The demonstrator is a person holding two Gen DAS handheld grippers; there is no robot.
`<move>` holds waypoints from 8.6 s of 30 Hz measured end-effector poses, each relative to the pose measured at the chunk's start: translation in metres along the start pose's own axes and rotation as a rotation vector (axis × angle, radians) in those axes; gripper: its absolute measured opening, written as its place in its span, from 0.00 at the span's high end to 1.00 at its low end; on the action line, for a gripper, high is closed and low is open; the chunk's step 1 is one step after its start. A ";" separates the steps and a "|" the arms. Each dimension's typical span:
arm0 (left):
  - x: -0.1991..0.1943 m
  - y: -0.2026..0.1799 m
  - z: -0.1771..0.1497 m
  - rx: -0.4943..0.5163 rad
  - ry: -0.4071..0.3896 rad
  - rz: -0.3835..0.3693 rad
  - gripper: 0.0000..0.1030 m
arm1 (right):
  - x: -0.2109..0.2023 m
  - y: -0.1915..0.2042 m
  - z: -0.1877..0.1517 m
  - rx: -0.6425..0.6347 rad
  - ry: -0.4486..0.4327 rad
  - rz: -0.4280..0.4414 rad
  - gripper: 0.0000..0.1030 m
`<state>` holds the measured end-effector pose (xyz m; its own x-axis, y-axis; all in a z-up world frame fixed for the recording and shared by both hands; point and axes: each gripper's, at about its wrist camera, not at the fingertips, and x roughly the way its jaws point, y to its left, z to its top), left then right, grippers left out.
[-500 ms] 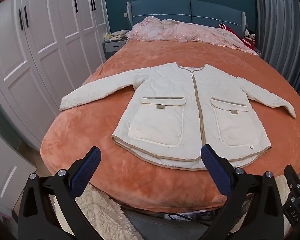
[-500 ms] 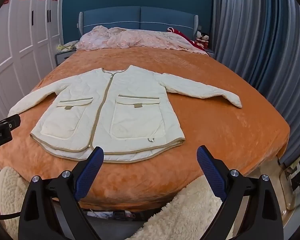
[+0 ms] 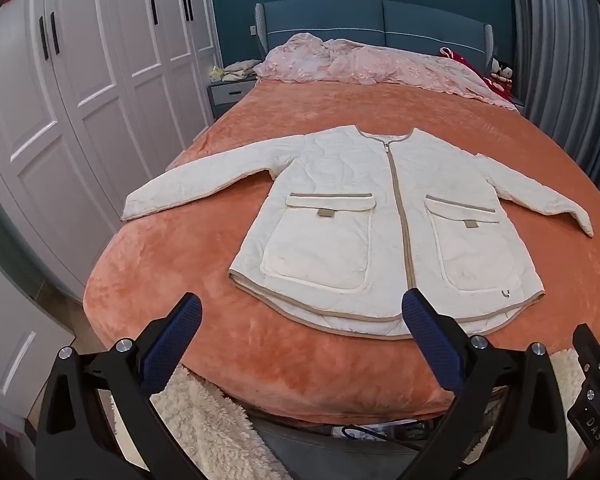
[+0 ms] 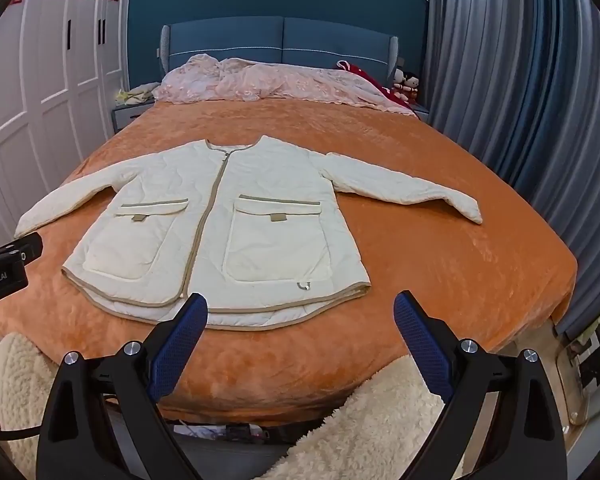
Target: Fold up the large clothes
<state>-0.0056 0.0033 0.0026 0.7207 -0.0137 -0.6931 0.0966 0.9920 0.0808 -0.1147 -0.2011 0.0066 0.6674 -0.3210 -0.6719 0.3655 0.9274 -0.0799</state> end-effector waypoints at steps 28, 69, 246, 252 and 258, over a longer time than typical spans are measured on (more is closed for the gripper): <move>0.008 0.004 -0.004 -0.001 0.019 0.014 0.05 | -0.003 0.013 -0.005 0.005 -0.006 0.000 0.11; 0.011 0.011 -0.005 -0.012 0.027 0.020 0.05 | -0.003 0.016 -0.005 0.003 -0.005 0.004 0.11; 0.326 0.229 0.094 -0.628 0.095 0.059 0.22 | 0.276 0.094 0.099 -0.017 -0.048 0.237 0.54; 0.350 0.355 0.063 -0.897 0.163 0.164 0.23 | 0.251 0.126 0.059 -0.098 -0.019 0.308 0.49; 0.368 0.366 0.076 -0.894 0.125 0.155 0.58 | 0.255 0.140 0.039 -0.118 0.038 0.299 0.48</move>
<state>0.3469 0.3523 -0.1685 0.5969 0.0894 -0.7973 -0.5995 0.7102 -0.3691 0.1321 -0.1607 -0.1469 0.7088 -0.0256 -0.7050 0.0779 0.9961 0.0421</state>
